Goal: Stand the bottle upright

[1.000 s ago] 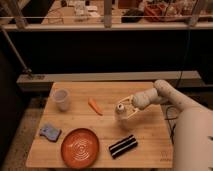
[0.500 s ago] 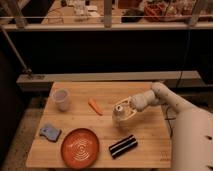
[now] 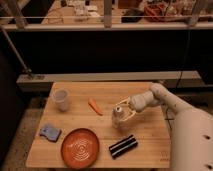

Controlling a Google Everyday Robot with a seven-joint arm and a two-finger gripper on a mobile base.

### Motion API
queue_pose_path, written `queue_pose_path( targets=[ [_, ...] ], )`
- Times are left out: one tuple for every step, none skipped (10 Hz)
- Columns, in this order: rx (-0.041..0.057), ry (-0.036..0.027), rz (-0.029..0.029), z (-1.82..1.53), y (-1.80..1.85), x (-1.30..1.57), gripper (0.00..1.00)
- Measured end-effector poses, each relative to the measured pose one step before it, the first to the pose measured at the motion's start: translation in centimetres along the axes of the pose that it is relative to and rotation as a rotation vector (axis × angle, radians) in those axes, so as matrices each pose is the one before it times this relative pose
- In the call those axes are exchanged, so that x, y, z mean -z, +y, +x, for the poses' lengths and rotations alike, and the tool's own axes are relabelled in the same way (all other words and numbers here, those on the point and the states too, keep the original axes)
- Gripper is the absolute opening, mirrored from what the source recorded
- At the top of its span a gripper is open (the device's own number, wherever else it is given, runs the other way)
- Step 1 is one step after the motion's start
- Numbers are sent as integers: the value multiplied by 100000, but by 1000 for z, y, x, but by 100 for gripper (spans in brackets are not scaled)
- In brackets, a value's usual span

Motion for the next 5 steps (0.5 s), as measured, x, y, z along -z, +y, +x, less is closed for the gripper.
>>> queue_pose_path(
  targets=[
    [-60,-239,-236,129,-24,-77,5],
    [-108,-442,-479,200,-34,-166,5],
    [-29,-444,-262,182,-16,-114,5],
    [-80,-249,-54,175,59,2,5],
    [-45,-288,-30,169,33,-30,5]
  ],
)
